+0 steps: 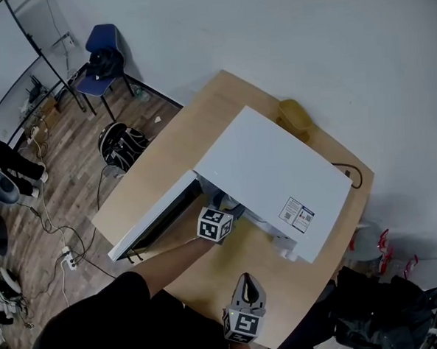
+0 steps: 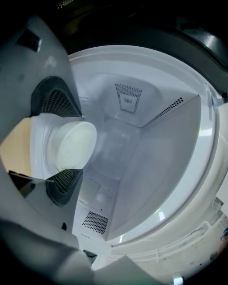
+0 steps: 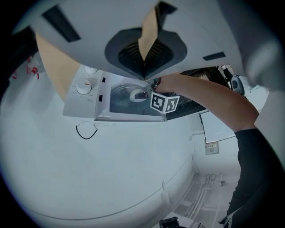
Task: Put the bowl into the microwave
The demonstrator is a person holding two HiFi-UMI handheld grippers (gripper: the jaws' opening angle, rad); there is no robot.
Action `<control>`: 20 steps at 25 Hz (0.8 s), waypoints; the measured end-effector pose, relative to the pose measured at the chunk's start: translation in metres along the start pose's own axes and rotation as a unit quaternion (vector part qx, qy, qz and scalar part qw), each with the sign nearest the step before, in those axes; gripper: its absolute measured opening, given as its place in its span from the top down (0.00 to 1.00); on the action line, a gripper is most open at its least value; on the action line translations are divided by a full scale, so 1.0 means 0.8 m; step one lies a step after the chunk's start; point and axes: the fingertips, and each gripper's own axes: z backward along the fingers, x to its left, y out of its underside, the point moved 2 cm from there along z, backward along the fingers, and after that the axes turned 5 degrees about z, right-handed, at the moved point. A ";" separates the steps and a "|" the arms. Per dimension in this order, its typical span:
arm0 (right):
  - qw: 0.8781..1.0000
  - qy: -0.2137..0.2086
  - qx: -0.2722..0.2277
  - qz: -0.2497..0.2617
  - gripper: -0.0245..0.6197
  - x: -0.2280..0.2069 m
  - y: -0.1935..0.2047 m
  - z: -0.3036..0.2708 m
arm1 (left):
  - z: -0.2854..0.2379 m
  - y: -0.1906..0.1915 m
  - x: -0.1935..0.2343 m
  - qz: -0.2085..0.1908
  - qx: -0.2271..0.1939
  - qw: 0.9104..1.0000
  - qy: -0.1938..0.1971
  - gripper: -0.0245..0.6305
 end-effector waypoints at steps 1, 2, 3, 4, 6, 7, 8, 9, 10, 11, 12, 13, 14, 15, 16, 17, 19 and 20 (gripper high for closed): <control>1.000 0.000 0.000 0.001 0.87 0.001 0.000 0.000 | 0.002 0.002 -0.002 -0.011 0.002 1.000 0.003 0.45; 1.000 0.000 0.000 0.002 0.87 0.002 0.001 0.000 | 0.004 0.003 -0.004 -0.021 0.004 1.000 0.006 0.45; 1.000 0.000 0.000 0.003 0.87 0.003 0.000 0.000 | 0.005 0.004 -0.006 -0.029 0.004 1.000 0.009 0.45; 1.000 0.001 -0.001 0.003 0.87 0.003 0.000 0.000 | 0.005 0.004 -0.008 -0.037 0.003 0.999 0.010 0.45; 1.000 0.004 -0.002 0.001 0.87 0.004 0.000 0.001 | 0.005 0.002 -0.010 -0.054 0.002 0.999 0.006 0.45; 1.000 0.005 -0.002 0.000 0.87 0.005 0.000 0.002 | 0.006 0.002 -0.012 -0.062 0.001 0.998 0.004 0.45; 1.000 0.006 -0.003 0.000 0.87 0.005 0.001 0.003 | 0.006 0.001 -0.014 -0.069 0.000 0.998 0.004 0.45; 1.000 0.006 -0.003 0.000 0.87 0.005 0.001 0.004 | 0.008 0.001 -0.016 -0.073 -0.001 0.997 0.004 0.45; 1.000 0.006 -0.003 0.001 0.87 0.006 0.002 0.005 | 0.010 0.001 -0.017 -0.076 -0.001 0.997 0.006 0.45; 1.000 0.006 -0.003 0.002 0.87 0.005 0.002 0.007 | 0.012 0.002 -0.019 -0.078 -0.001 0.997 0.007 0.45; 1.000 0.007 -0.003 0.002 0.87 0.004 0.003 0.008 | 0.014 0.004 -0.019 -0.081 0.001 0.997 0.007 0.45; 1.000 0.008 -0.002 0.001 0.87 0.003 0.005 0.008 | 0.015 0.007 -0.019 -0.085 0.003 0.996 0.007 0.45; 1.000 0.010 0.000 0.001 0.87 0.001 0.006 0.009 | 0.016 0.010 -0.019 -0.090 0.005 0.996 0.006 0.45; 1.000 0.013 0.001 0.000 0.87 -0.001 0.007 0.009 | 0.015 0.012 -0.019 -0.097 0.008 0.995 0.005 0.45; 1.000 0.016 0.001 -0.002 0.87 -0.004 0.008 0.009 | 0.014 0.013 -0.019 -0.107 0.011 0.994 0.004 0.45; 1.000 0.018 0.002 -0.004 0.87 -0.006 0.008 0.008 | 0.011 0.013 -0.020 -0.118 0.012 0.993 0.004 0.45; 1.000 0.021 0.003 -0.007 0.87 -0.010 0.008 0.007 | 0.001 0.013 -0.021 -0.133 0.012 0.991 0.005 0.44; 1.000 0.022 0.003 -0.008 0.87 -0.012 0.008 0.007 | -0.004 0.012 -0.022 -0.135 0.013 0.991 0.005 0.44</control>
